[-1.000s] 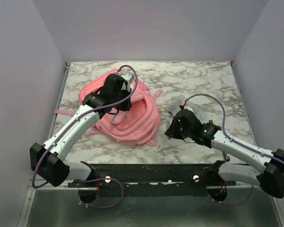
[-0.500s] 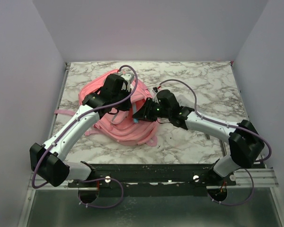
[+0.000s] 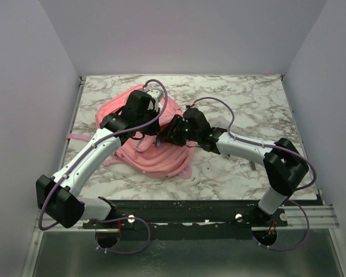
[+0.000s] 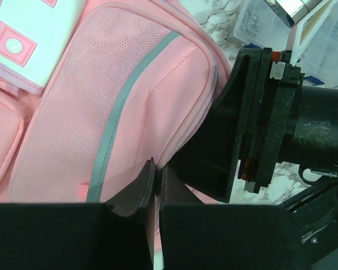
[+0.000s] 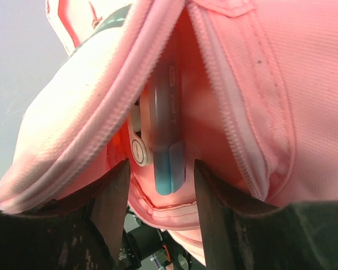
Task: Pack the student bag
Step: Place the stationery in the student bag.
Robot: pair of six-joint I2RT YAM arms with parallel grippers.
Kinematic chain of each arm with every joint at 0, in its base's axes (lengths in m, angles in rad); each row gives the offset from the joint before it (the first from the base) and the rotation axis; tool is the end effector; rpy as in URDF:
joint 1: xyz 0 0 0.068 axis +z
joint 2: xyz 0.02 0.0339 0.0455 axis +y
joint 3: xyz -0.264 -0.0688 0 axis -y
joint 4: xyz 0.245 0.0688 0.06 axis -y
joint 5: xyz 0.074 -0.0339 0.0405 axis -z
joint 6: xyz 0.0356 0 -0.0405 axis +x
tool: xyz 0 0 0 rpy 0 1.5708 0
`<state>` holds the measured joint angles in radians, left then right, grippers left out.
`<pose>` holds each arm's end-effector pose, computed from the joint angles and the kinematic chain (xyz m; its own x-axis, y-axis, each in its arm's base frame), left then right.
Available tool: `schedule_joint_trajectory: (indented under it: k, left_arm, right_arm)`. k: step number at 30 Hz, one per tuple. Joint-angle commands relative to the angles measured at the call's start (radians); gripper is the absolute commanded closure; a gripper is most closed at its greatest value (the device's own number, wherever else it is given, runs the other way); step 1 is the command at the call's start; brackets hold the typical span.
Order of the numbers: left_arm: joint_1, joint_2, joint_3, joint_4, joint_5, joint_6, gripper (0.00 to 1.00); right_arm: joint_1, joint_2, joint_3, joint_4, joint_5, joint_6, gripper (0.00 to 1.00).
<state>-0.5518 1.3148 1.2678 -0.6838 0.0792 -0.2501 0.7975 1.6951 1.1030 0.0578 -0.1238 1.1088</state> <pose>0.2389 -0.1503 0.3442 -0.6925 0.1366 -0.7084 0.4142 0.8792 -0.2355 0.2648 0.2776 0.2328 -0.8607 0.3900 -0.3273 -0.0312 0.6013 0.7984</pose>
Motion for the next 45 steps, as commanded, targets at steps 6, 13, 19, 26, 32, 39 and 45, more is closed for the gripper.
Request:
schedule_joint_trajectory:
  k: [6,13,19,26,32,39,45]
  left_arm:
    - [0.0,-0.032,0.034,0.04,0.038,-0.021,1.0]
    - [0.0,-0.024,0.033,0.042,0.059,-0.028,1.0]
    - [-0.001,-0.012,0.035,0.041,0.072,-0.031,1.0]
    - [-0.002,-0.011,0.035,0.038,0.08,-0.032,1.0]
    - [-0.002,0.006,0.042,0.036,0.091,-0.026,1.0]
    - [-0.002,0.02,0.041,0.033,0.114,-0.025,1.0]
    - [-0.002,0.017,0.035,0.035,0.114,-0.021,0.93]
  right_arm:
    - [0.002,-0.085,-0.018,-0.055,0.045,-0.075,0.4]
    - [-0.045,-0.275,-0.154,-0.106,0.03,-0.085,0.32]
    - [-0.146,-0.303,-0.191,-0.08,-0.066,-0.076,0.32]
    - [-0.16,-0.207,-0.165,-0.048,-0.115,-0.09,0.3]
    - [-0.159,-0.125,-0.161,0.011,-0.169,-0.091,0.26]
    - [-0.16,-0.058,-0.115,0.068,-0.213,-0.051,0.38]
    - [-0.162,-0.076,-0.097,0.043,-0.208,-0.014,0.9]
